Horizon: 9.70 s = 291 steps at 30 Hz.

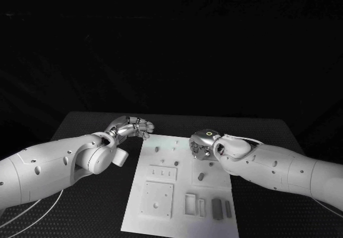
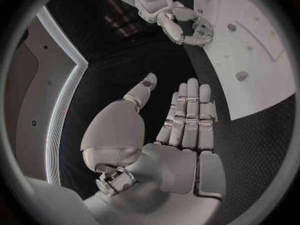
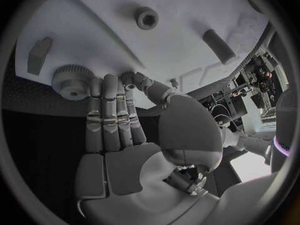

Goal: Assemble the parts on the task board

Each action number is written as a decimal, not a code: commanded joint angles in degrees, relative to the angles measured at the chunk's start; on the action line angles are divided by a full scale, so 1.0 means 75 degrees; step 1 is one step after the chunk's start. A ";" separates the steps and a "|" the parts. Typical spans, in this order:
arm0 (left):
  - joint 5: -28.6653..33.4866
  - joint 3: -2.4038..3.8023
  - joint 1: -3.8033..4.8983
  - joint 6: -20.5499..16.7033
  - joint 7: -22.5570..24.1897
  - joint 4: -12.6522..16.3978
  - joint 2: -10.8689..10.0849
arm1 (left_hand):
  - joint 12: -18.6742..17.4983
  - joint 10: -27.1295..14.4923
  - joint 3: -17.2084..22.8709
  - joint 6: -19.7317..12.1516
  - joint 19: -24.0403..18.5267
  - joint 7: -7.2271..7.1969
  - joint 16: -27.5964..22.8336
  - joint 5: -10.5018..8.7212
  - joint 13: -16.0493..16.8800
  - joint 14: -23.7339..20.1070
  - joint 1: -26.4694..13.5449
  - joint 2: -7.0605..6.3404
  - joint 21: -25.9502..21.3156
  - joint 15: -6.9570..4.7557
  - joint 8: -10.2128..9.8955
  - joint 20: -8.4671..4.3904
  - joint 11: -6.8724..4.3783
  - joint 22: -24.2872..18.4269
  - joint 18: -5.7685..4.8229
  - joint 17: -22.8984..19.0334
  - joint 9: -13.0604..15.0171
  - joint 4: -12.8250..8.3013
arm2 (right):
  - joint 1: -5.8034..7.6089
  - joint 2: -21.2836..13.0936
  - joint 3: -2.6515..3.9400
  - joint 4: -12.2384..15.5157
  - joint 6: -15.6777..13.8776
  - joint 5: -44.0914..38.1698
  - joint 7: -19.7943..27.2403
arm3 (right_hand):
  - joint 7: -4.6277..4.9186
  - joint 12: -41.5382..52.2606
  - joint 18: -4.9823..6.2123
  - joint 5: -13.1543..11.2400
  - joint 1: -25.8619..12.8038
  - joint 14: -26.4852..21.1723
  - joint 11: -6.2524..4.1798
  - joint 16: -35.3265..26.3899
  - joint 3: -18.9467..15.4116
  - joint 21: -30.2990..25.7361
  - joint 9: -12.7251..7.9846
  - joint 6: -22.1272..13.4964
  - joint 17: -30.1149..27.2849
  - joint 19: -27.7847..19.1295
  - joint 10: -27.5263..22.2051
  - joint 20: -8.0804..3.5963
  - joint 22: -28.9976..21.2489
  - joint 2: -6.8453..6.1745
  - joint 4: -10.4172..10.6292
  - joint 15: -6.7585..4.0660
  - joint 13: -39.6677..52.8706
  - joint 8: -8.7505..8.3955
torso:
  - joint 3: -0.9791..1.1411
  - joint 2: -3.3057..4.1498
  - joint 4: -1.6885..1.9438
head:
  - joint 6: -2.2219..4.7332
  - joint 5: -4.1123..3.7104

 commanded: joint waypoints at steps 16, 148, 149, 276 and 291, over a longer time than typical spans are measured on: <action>0.0093 0.0009 0.0004 0.0066 0.0047 0.0019 0.0002 | -0.0041 -0.0015 0.0025 0.0018 -0.0042 0.0025 -0.0030 -0.0016 0.0008 0.0014 -0.0019 0.0037 0.0004 0.0009 -0.0046 0.0010 -0.0014 0.0119 0.0137 0.0018 0.0016 0.0007 | 0.0074 -0.0093 -0.0016 0.0223 -0.0707 -0.0362 -0.0482 | -0.0066 0.0060 0.0154 0.0045 0.0142 0.0040 -0.0133 0.0245 0.0158 0.0358 0.0106 0.0208 0.0183 0.0134 0.0255 -0.0072 0.0184 0.0060 0.0012 -0.0114 0.0487 0.0001 | -0.0014 0.0024 -0.0005 | 0.0034 -0.0038; -0.0174 0.0034 0.0149 0.0112 -0.0091 -0.0126 0.0187 | -0.0155 -0.0016 0.0029 -0.0014 -0.0069 0.0085 -0.0078 -0.0017 0.0042 0.0014 0.0135 -0.0040 0.0032 0.0018 -0.0134 0.0019 0.0019 0.0119 0.0131 0.0087 0.0056 -0.0022 | 0.0167 0.1387 -0.0274 -0.0697 -0.1525 -0.1043 -0.1394 | 0.0032 -0.0293 0.0138 0.0033 -0.0084 -0.0132 -0.0020 0.0350 0.0581 0.0857 0.0212 -0.0007 0.0256 -0.0140 0.0009 -0.0079 0.0157 -0.0407 0.0113 -0.0034 0.0687 -0.0292 | -0.0172 0.0288 0.0156 | 0.0058 0.0002; -0.0171 0.0034 0.0149 0.0106 -0.0091 -0.0127 0.0186 | -0.0156 -0.0016 0.0029 -0.0015 -0.0069 0.0085 -0.0078 -0.0017 0.0042 0.0014 0.0135 -0.0040 0.0032 0.0018 -0.0134 0.0019 0.0019 0.0119 0.0131 0.0087 0.0056 -0.0022 | 0.0167 0.1382 -0.0274 -0.0709 -0.1559 -0.0985 -0.1394 | 0.0130 -0.0408 0.0144 0.0018 -0.0124 -0.0135 0.0066 0.0340 0.0554 0.0864 0.0159 -0.0244 0.0239 -0.0163 -0.0268 -0.0070 0.0158 -0.0490 0.0121 0.0036 0.0621 -0.0428 | -0.0173 0.0288 0.0152 | 0.0054 0.0002; 0.0077 0.0031 0.0110 0.0293 -0.0016 -0.0422 0.0041 | -0.0207 0.0024 0.0057 0.0002 -0.0061 0.0039 -0.0051 -0.0010 0.0085 0.0112 0.0035 0.0025 0.0047 -0.0026 -0.0176 -0.0013 -0.0015 0.0109 0.0121 0.0165 0.0099 0.0006 | -0.0008 -0.0543 0.0373 -0.0375 0.0294 0.1280 0.0032 | 0.0169 0.8343 0.0154 0.0642 -0.0361 -0.0078 -0.0318 0.4799 -0.0529 0.5311 -0.0105 -0.0885 0.2666 0.0150 -0.2436 -0.0900 0.0145 -0.0301 0.0165 -0.0355 0.7185 -0.0827 | -0.0011 0.0231 -0.0110 | 0.0120 0.0023; 0.0135 0.0032 0.0111 0.0305 -0.0031 -0.0401 0.0020 | -0.0211 0.0024 0.0059 0.0002 -0.0061 0.0042 -0.0052 -0.0010 0.0087 0.0112 0.0031 0.0024 0.0047 -0.0026 -0.0180 -0.0014 -0.0014 0.0108 0.0118 0.0168 0.0101 0.0006 | -0.0153 -0.0490 0.0373 -0.0396 0.0039 0.0668 0.0085 | 0.0167 0.8264 0.0154 0.0260 -0.0456 -0.0022 -0.0317 0.4767 -0.0387 0.5340 -0.0094 -0.0675 0.2667 0.0185 -0.2353 -0.0886 0.0117 -0.0530 0.0416 -0.0352 0.7219 -0.0748 | -0.0018 0.0209 -0.0126 | 0.0059 0.0029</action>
